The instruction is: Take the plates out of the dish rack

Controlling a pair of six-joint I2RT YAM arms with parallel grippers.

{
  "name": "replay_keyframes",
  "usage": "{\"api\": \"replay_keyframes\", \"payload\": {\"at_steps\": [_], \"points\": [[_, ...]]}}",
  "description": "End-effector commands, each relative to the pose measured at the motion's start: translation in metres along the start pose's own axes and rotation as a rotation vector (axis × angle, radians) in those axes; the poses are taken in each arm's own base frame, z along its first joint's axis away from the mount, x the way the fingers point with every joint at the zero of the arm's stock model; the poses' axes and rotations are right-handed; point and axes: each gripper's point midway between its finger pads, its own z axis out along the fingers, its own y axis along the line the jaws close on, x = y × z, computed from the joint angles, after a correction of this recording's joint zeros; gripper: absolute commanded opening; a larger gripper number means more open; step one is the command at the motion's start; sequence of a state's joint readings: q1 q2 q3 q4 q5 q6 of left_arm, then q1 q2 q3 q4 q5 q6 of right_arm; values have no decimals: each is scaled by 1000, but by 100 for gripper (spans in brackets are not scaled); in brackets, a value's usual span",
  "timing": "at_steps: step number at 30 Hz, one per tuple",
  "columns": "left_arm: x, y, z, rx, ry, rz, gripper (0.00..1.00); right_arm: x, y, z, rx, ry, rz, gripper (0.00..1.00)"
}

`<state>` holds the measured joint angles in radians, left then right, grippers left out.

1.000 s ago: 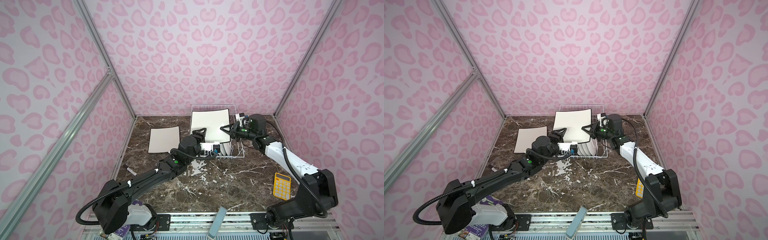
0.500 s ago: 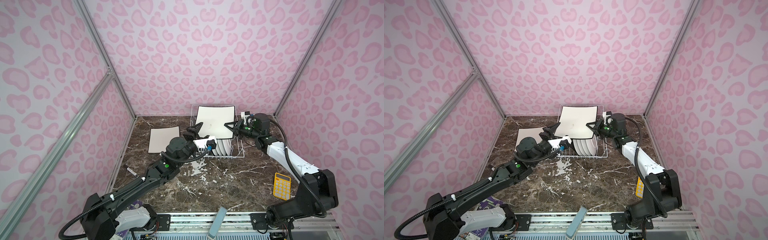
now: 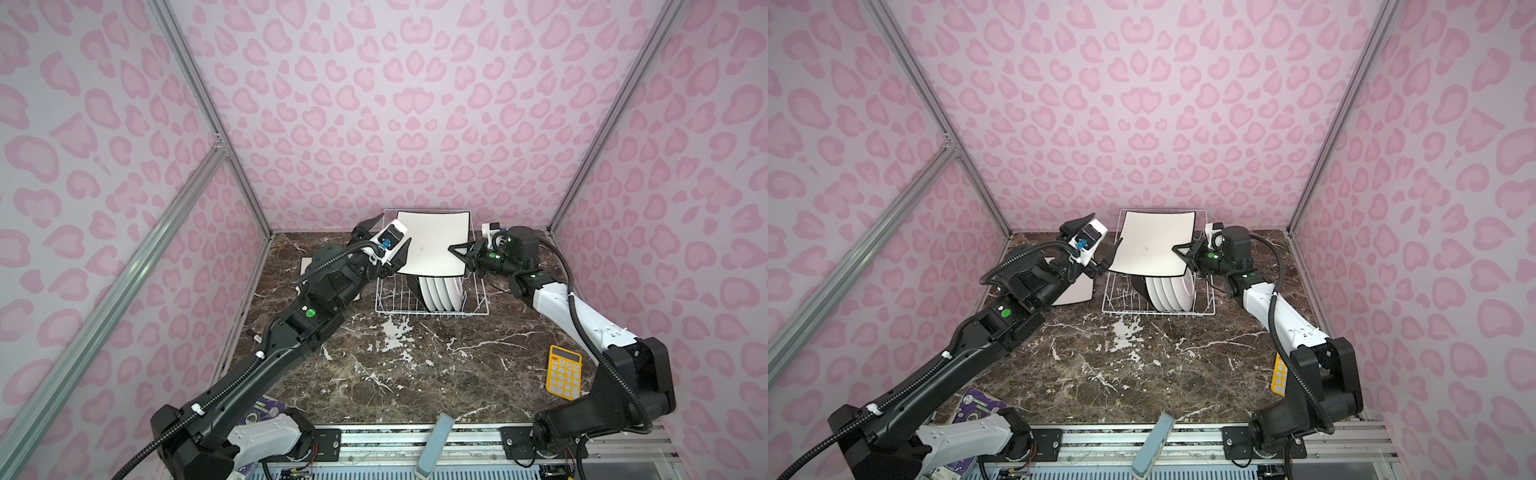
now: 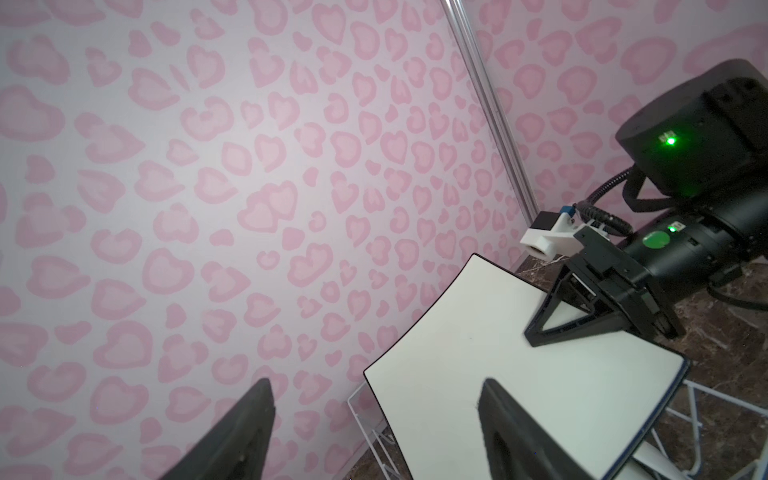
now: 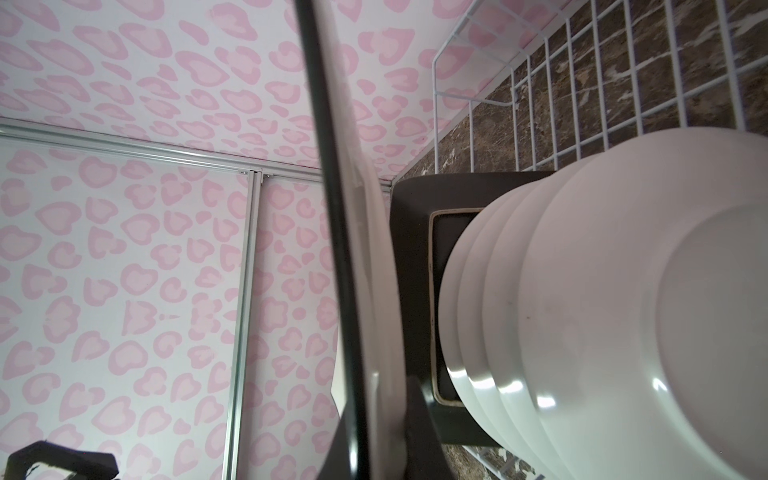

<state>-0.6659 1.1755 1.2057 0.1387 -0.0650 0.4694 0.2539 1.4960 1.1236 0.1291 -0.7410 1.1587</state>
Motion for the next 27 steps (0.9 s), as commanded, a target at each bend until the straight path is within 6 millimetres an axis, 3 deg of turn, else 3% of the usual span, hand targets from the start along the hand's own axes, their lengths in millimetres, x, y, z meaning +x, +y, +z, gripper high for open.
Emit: {"api": "replay_keyframes", "payload": {"at_steps": [1, 3, 6, 10, 22, 27], "points": [[10, 14, 3, -11, 62, -277, 85, -7, 38, -5, -128, -31, -117, 0], [19, 33, 6, -65, 112, -406, 91, -6, 38, -6, -129, -28, -118, 0], [31, 51, 10, -77, 162, -559, 91, -4, 38, -6, -128, -22, -127, 0], [54, 60, 17, -41, 241, -756, 92, -2, 38, -6, -128, -15, -128, 0], [120, 59, 35, 17, 405, -1102, 91, 3, 47, -9, -165, 5, -164, 0], [146, 44, 42, 63, 492, -1178, 91, 2, 50, -8, -181, 8, -167, 0]]}}
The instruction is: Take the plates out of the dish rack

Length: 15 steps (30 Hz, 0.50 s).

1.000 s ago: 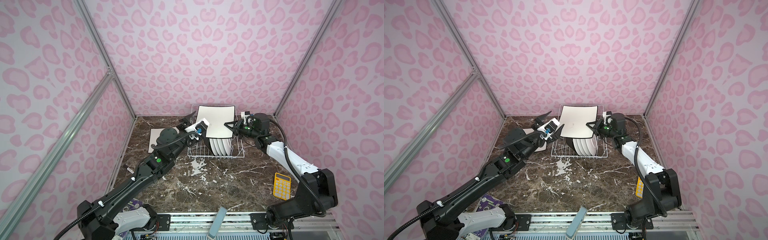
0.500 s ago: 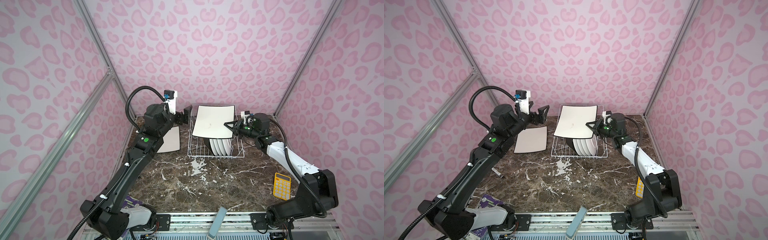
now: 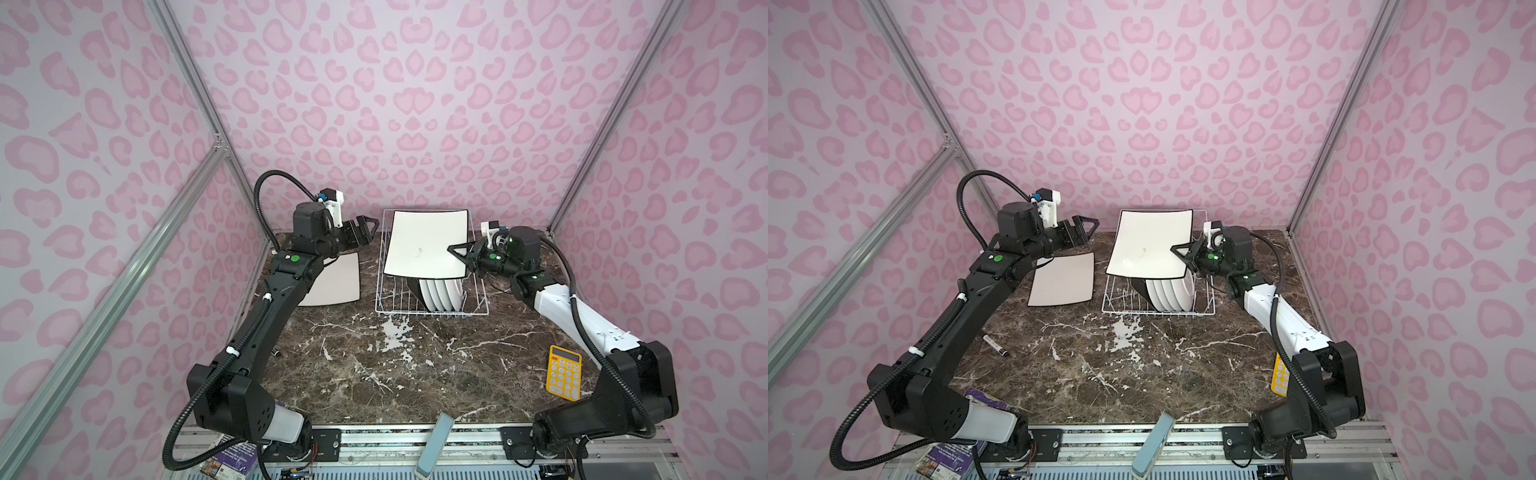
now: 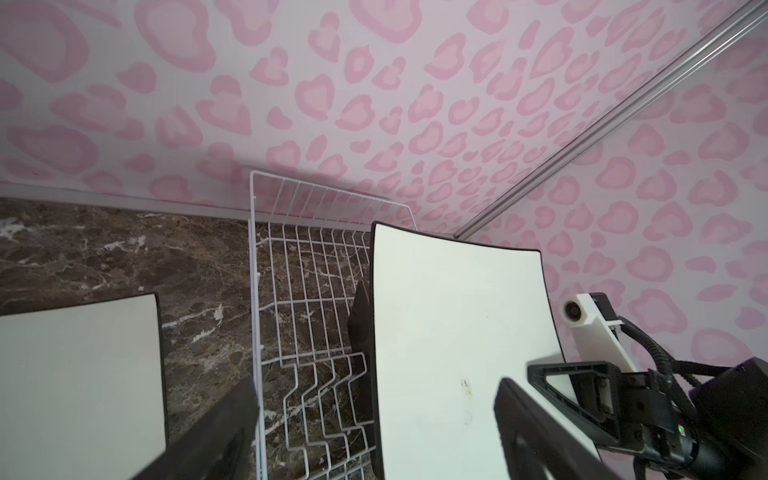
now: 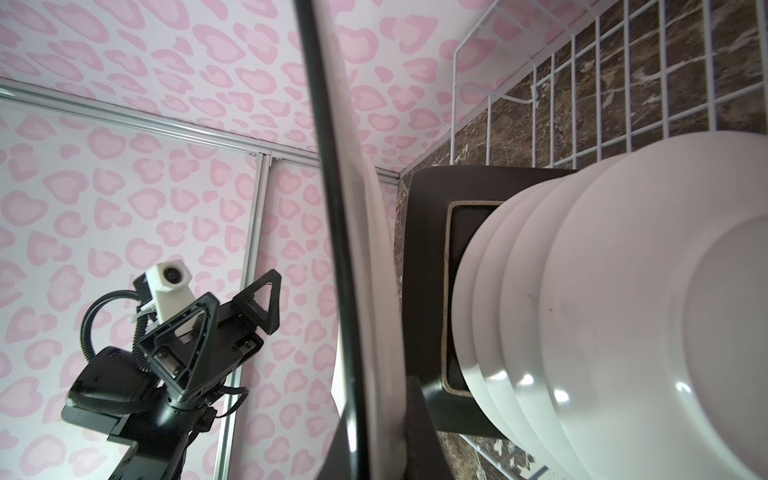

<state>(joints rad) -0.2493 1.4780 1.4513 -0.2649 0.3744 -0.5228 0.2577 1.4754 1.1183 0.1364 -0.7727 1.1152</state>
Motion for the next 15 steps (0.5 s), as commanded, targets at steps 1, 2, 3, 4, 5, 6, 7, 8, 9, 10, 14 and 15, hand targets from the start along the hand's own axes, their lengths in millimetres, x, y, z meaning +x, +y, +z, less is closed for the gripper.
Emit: {"api": "replay_keyframes", "payload": {"at_steps": [1, 2, 3, 4, 5, 6, 7, 8, 9, 10, 14, 15], "points": [[13, -3, 10, 50, 80, -68, 90, -7, 40, -3, -148, -21, -111, 0], [18, -4, 14, 65, 106, -76, 90, -7, 40, -2, -147, -21, -108, 0], [21, -2, 17, 72, 123, -89, 89, -7, 39, -1, -147, -21, -104, 0], [24, -2, 21, 82, 136, -100, 88, -6, 40, -1, -150, -19, -104, 0], [27, -2, 24, 95, 152, -112, 88, -5, 42, -1, -154, -18, -109, 0], [30, -3, 27, 112, 168, -122, 88, -4, 42, -1, -155, -17, -112, 0], [32, -5, 30, 130, 182, -131, 88, -4, 42, -1, -156, -16, -115, 0], [36, -7, 33, 152, 202, -142, 87, -3, 43, -1, -156, -16, -116, 0], [38, -10, 35, 177, 218, -152, 87, -2, 43, -1, -157, -15, -117, 0], [40, -12, 37, 197, 233, -163, 87, -2, 42, 0, -156, -15, -117, 0], [52, -15, 45, 252, 304, -195, 87, 1, 42, 2, -157, -7, -119, 0], [55, -16, 47, 265, 321, -202, 86, 2, 42, 3, -157, -4, -119, 0]]}}
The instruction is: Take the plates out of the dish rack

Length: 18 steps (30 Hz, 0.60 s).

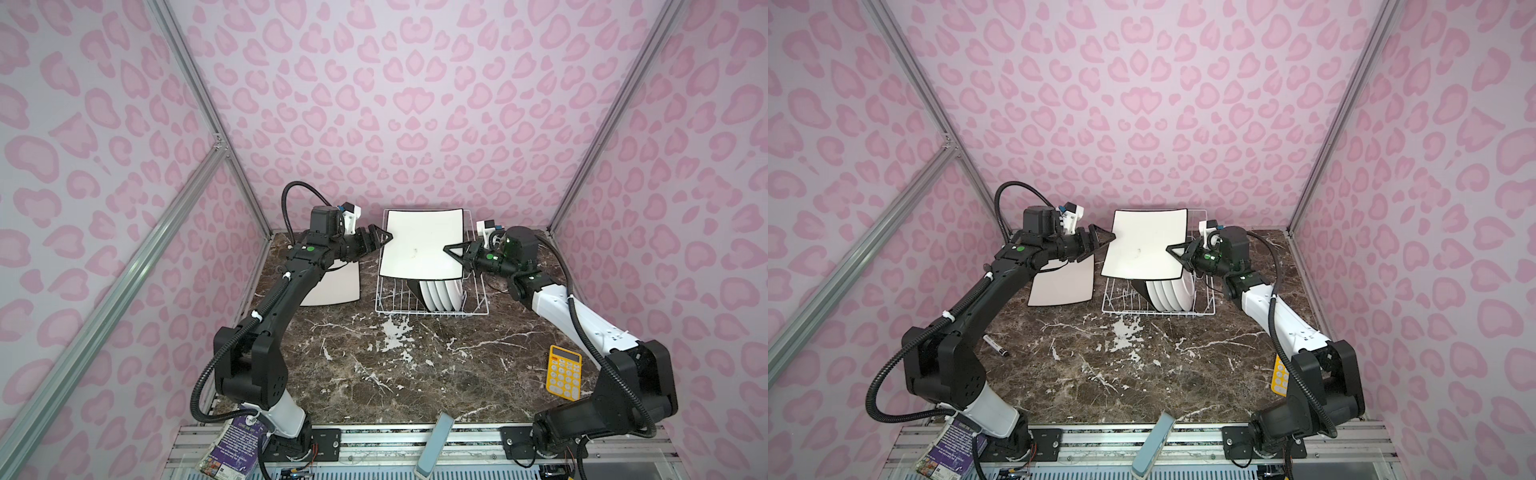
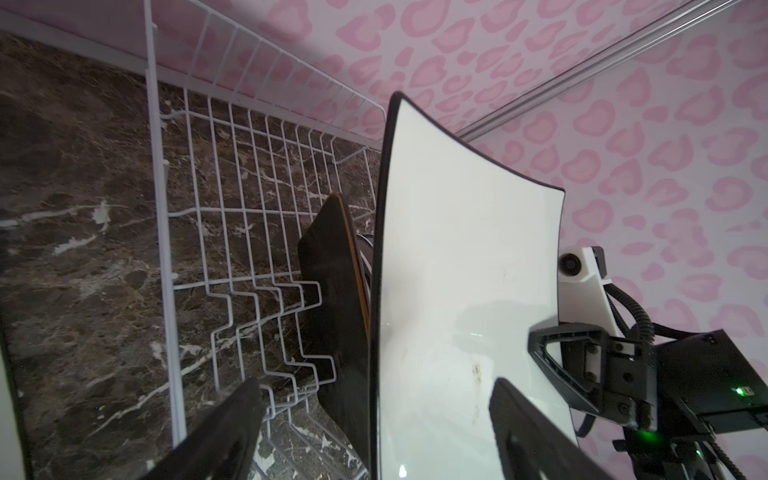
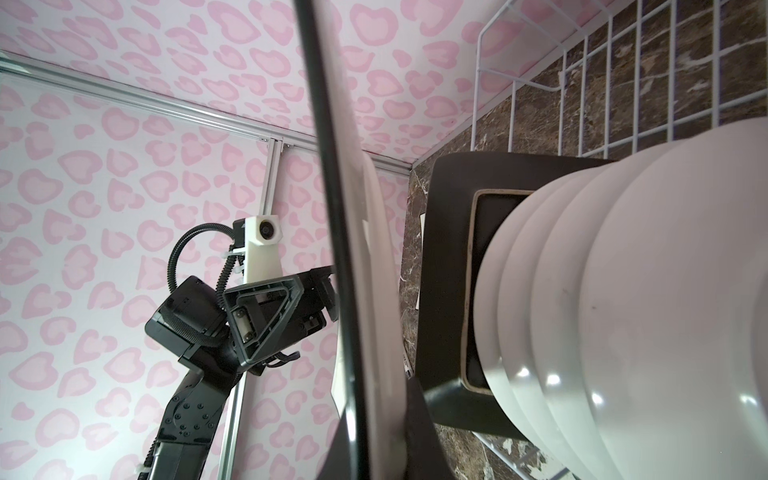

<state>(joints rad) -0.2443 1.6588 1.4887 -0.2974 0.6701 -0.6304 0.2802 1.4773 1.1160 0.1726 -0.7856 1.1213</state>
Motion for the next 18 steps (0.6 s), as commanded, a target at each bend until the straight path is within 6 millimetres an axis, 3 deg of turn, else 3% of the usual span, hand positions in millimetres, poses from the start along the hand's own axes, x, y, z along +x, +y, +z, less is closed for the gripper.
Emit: {"api": "replay_keyframes", "payload": {"at_steps": [1, 10, 18], "points": [[3, -17, 5, 108, 59, -4, 86, -7, 32, -1, -121, -24, -100, 0], [13, -26, 14, 191, 117, -3, 83, -6, 27, 7, -119, -11, -92, 0], [26, -25, 23, 249, 163, -17, 68, -6, 25, 16, -137, 2, -69, 0]]}}
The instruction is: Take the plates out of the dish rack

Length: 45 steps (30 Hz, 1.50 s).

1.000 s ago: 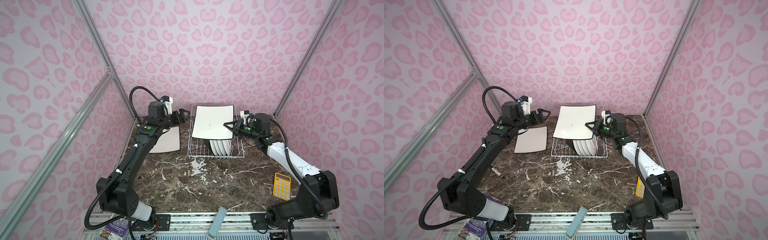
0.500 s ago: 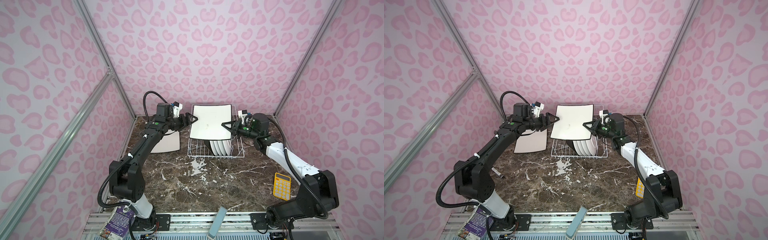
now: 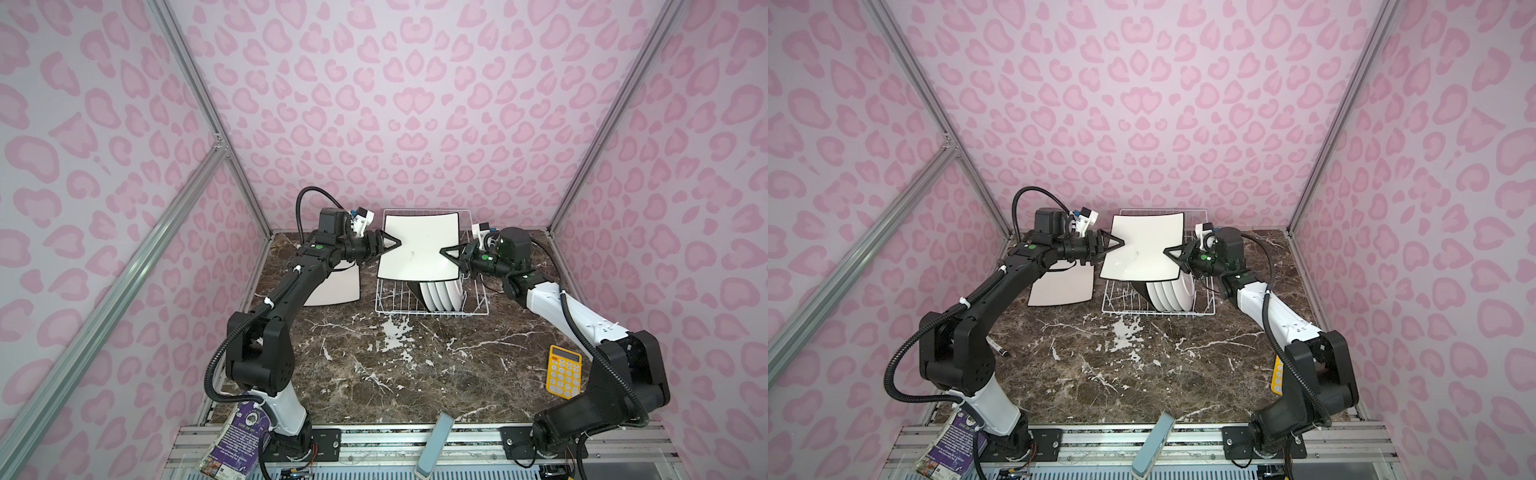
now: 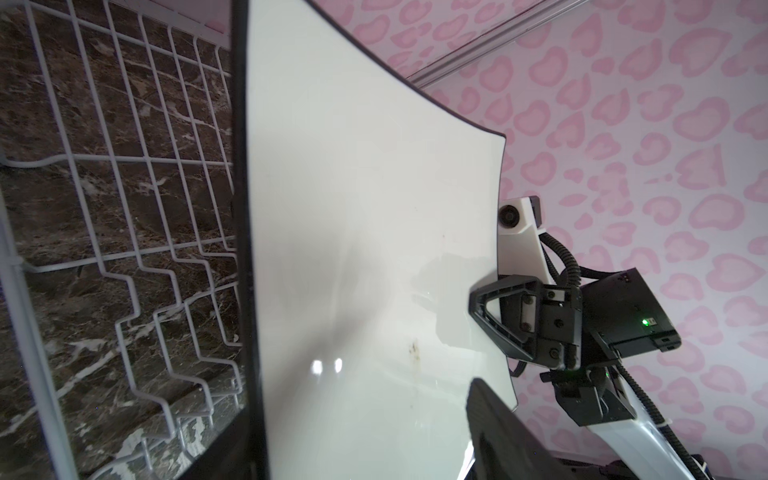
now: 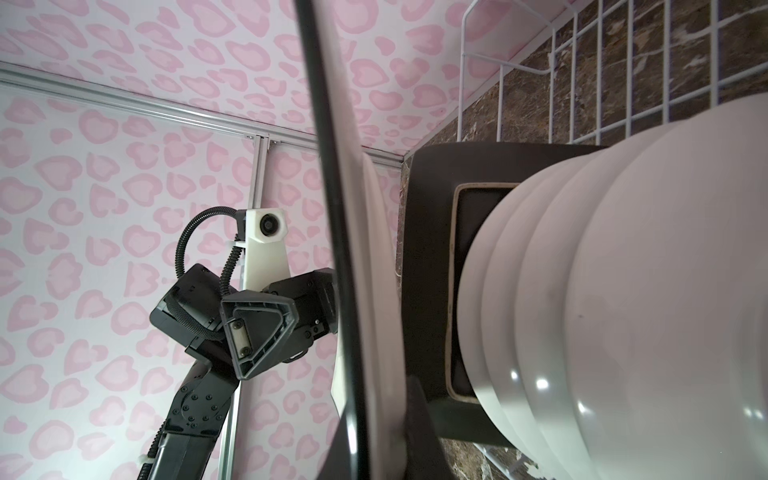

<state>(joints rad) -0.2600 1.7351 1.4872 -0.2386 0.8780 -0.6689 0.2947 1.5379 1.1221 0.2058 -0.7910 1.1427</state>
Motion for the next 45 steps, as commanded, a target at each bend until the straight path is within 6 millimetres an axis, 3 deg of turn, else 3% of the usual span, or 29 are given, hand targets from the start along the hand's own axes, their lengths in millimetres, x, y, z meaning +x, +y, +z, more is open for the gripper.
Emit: {"api": "replay_keyframes", "payload": {"at_steps": [1, 21, 30, 33, 37, 43, 45], "points": [[3, -13, 4, 90, 18, 32, 67, -8, 39, 0, -148, -22, -101, 0], [8, -21, 7, 139, 24, 30, 38, -3, 27, 6, -144, -12, -65, 0], [8, -25, 5, 135, 12, 31, 17, 2, 19, 6, -117, 15, -65, 0], [7, -25, 3, 126, 2, 33, 5, 3, 19, 6, -119, 13, -68, 0], [6, -24, 3, 120, -5, 28, 4, 3, 21, 5, -123, 9, -75, 0], [5, -29, -1, 128, -27, 37, 4, 0, 28, 2, -127, -7, -106, 12], [4, -32, -4, 129, -39, 40, 4, 0, 31, 0, -132, -12, -113, 22]]}}
